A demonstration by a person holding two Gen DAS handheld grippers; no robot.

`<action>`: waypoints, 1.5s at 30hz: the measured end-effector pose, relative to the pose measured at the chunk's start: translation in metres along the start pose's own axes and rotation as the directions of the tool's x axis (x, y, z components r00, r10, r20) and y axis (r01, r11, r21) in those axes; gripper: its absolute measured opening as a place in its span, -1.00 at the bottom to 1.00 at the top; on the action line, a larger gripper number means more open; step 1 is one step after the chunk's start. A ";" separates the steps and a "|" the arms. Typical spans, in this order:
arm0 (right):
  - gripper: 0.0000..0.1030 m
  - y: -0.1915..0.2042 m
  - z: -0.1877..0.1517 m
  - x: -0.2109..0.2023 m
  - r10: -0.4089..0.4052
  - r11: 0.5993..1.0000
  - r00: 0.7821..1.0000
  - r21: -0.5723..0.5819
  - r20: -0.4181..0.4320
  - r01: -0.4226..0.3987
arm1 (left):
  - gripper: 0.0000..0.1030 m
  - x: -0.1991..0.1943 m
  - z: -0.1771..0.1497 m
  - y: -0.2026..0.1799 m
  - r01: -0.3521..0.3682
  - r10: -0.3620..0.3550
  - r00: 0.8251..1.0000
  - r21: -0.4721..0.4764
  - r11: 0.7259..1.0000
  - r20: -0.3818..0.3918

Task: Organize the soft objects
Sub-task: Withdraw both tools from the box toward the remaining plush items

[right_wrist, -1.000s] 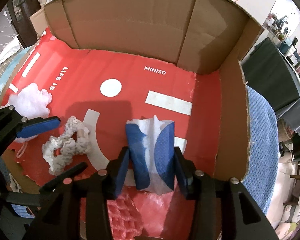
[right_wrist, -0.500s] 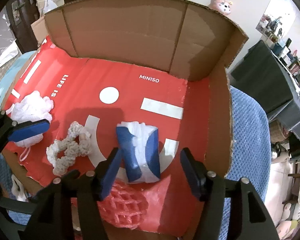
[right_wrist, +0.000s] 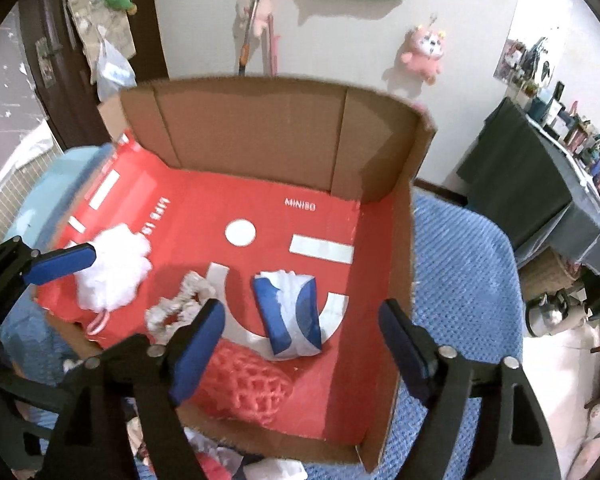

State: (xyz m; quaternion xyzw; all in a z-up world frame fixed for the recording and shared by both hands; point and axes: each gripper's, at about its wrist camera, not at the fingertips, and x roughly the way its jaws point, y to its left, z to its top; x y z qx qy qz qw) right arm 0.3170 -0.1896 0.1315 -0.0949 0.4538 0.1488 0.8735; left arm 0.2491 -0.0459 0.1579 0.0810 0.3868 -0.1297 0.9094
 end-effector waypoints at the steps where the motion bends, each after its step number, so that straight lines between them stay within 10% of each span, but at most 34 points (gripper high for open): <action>1: 0.62 -0.001 -0.002 -0.008 0.003 1.000 1.000 0.006 0.019 -0.004 | 0.61 -0.006 -0.001 0.000 -0.004 0.004 1.000 0.000 1.000 0.018; 11: 0.90 0.003 -0.043 -0.083 0.009 1.000 0.976 0.020 0.217 -0.013 | 0.86 -0.096 -0.034 0.001 -0.045 0.055 0.964 -0.045 0.998 0.259; 28: 1.00 0.042 -0.171 -0.171 -0.025 0.998 0.848 0.066 0.529 -0.011 | 0.99 -0.151 -0.143 -0.032 -0.123 0.168 0.882 -0.128 0.984 0.441; 35: 1.00 0.062 -0.221 -0.147 -0.106 0.993 0.824 0.104 0.557 0.058 | 0.99 -0.135 -0.188 -0.034 -0.096 0.167 0.892 -0.185 0.978 0.420; 45: 1.00 0.067 -0.270 -0.100 -0.131 0.984 0.844 0.173 0.519 0.047 | 0.99 -0.095 -0.224 -0.029 -0.121 0.192 0.925 -0.227 0.966 0.327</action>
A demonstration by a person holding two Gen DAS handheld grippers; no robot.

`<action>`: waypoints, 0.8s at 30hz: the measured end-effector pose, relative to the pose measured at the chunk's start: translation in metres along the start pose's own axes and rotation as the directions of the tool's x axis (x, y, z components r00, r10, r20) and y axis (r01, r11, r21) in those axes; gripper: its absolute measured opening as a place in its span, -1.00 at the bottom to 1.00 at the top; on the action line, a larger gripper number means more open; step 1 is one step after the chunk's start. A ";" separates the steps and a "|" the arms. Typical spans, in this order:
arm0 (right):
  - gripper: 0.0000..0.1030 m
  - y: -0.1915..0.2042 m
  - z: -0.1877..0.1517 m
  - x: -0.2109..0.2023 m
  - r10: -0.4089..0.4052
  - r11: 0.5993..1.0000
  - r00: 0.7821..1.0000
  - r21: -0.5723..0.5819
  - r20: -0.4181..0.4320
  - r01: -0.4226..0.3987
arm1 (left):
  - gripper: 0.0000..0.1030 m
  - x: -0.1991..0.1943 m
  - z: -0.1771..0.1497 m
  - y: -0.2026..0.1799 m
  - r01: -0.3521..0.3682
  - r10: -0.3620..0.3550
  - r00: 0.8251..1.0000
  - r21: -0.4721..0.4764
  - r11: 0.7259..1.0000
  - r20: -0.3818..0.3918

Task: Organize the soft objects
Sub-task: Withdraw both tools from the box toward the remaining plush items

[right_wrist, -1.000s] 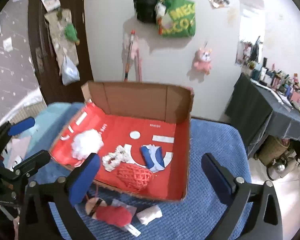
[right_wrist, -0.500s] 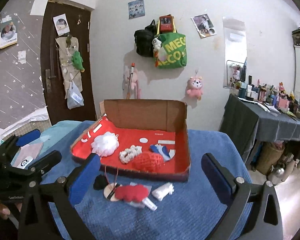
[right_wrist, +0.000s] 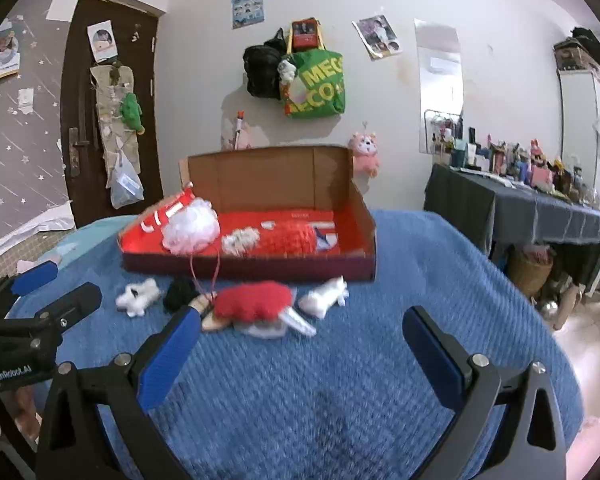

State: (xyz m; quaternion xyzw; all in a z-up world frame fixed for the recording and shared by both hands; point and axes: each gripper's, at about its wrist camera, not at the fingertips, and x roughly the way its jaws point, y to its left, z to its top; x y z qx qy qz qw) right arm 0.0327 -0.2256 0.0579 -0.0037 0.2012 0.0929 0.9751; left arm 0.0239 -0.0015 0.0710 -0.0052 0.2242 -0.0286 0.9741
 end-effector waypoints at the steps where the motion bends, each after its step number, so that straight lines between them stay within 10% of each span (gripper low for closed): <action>1: 1.00 0.001 -0.006 0.002 -0.008 1.000 1.000 -0.002 -0.009 0.008 | 0.99 0.003 -0.005 0.001 -0.004 0.004 1.000 -0.004 1.000 -0.011; 24: 1.00 0.001 -0.035 0.034 -0.022 1.000 0.993 0.008 -0.120 0.023 | 0.99 0.028 -0.019 0.002 -0.018 0.019 0.995 0.004 1.000 -0.099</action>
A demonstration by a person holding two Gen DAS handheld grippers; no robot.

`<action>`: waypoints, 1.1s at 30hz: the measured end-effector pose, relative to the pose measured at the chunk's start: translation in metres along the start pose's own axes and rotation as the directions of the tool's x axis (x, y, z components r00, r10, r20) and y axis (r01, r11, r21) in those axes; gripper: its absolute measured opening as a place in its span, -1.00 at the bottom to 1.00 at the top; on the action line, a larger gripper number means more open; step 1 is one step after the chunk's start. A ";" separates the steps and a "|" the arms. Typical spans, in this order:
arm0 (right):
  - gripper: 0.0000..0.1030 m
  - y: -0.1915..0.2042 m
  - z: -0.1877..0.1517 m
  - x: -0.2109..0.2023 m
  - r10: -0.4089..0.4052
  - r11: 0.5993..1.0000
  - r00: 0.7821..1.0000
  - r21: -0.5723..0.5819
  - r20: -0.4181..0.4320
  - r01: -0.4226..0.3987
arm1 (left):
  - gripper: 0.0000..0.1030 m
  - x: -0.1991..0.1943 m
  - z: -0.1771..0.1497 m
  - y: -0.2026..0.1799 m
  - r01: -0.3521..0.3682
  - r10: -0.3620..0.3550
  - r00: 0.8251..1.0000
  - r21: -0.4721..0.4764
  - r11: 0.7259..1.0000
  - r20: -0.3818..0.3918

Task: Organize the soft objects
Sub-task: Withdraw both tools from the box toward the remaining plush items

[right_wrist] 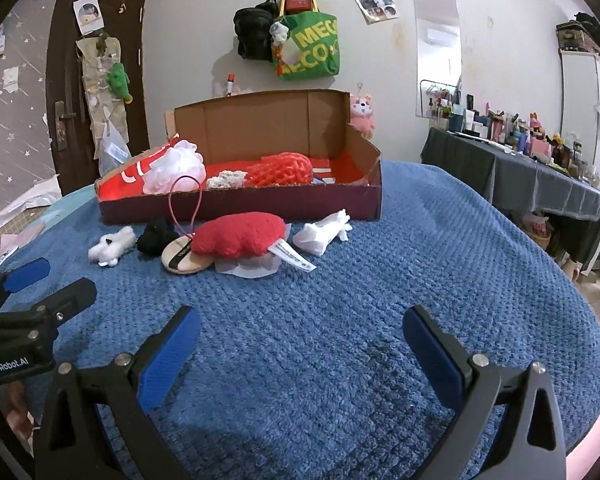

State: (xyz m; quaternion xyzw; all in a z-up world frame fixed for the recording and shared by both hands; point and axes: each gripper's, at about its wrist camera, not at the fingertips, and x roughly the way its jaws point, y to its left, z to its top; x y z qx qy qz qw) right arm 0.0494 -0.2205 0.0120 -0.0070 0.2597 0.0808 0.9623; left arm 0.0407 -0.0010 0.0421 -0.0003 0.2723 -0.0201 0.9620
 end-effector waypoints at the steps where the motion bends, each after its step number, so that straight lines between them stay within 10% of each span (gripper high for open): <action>1: 1.00 -0.001 0.000 0.000 0.000 1.000 1.000 0.001 -0.001 0.000 | 0.99 0.000 0.001 0.000 -0.002 0.002 1.000 0.002 1.000 0.003; 29: 1.00 -0.047 0.072 0.065 -0.019 0.990 0.985 0.135 -0.173 0.042 | 0.98 0.074 0.049 0.038 -0.004 0.010 0.969 0.023 1.000 -0.248; 33: 0.92 -0.049 0.077 0.083 -0.001 0.987 0.976 0.155 -0.219 0.036 | 0.74 0.079 0.048 0.041 0.012 -0.004 0.965 0.029 0.999 -0.264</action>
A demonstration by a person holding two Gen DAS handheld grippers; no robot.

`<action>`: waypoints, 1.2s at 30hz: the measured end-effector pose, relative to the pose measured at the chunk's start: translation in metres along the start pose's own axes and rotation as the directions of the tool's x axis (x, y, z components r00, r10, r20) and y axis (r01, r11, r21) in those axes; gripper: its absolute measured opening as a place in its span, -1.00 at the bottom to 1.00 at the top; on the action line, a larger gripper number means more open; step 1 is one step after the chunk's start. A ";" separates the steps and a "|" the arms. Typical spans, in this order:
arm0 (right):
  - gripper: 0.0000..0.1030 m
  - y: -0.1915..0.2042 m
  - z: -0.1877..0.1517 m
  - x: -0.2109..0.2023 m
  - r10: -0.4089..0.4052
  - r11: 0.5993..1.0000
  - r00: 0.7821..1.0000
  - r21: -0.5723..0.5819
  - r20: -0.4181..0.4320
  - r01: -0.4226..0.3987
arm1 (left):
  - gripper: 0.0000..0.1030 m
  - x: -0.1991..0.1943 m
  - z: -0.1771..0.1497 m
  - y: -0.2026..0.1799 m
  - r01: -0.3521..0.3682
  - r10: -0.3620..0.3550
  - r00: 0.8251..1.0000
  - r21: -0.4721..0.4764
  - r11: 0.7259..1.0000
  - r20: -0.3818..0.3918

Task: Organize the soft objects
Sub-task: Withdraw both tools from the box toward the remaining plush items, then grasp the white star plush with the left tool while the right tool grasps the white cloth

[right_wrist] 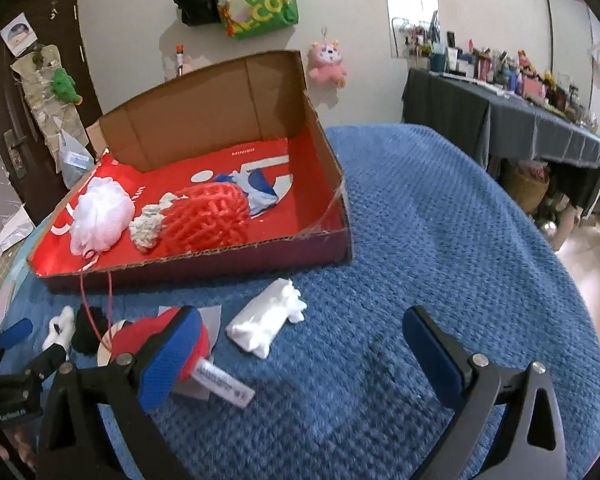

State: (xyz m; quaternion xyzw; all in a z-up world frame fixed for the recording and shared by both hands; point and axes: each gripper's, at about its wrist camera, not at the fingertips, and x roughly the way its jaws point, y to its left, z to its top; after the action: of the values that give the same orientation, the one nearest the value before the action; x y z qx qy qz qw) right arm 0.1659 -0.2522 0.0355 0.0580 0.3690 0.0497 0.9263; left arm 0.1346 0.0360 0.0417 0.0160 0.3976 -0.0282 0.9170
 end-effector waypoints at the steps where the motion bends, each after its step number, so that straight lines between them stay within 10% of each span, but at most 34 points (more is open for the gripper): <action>1: 0.85 0.000 0.001 0.003 0.005 1.000 1.000 0.000 -0.008 -0.005 | 0.62 0.002 0.001 0.001 0.008 -0.008 1.000 -0.002 1.000 -0.007; 6: 0.46 0.005 0.002 0.023 0.030 0.999 0.997 -0.010 -0.071 -0.030 | 0.05 0.014 0.003 0.004 0.083 -0.084 0.995 -0.010 0.996 -0.049; 10: -0.75 0.002 0.001 0.029 0.089 0.996 0.992 0.005 -0.094 -0.089 | 0.03 0.005 0.004 0.001 0.102 -0.102 0.995 -0.005 0.995 -0.017; 36: -0.76 0.033 -0.029 -0.047 0.233 0.964 0.972 -0.119 -0.044 -0.236 | 0.03 -0.048 0.016 -0.029 0.145 -0.152 0.982 0.069 0.987 0.111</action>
State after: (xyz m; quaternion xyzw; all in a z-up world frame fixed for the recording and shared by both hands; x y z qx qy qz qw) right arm 0.1101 -0.2241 0.0507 0.0433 0.3693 0.1824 0.9102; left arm 0.1112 0.0079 0.0874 0.0125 0.3429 -0.1097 0.9329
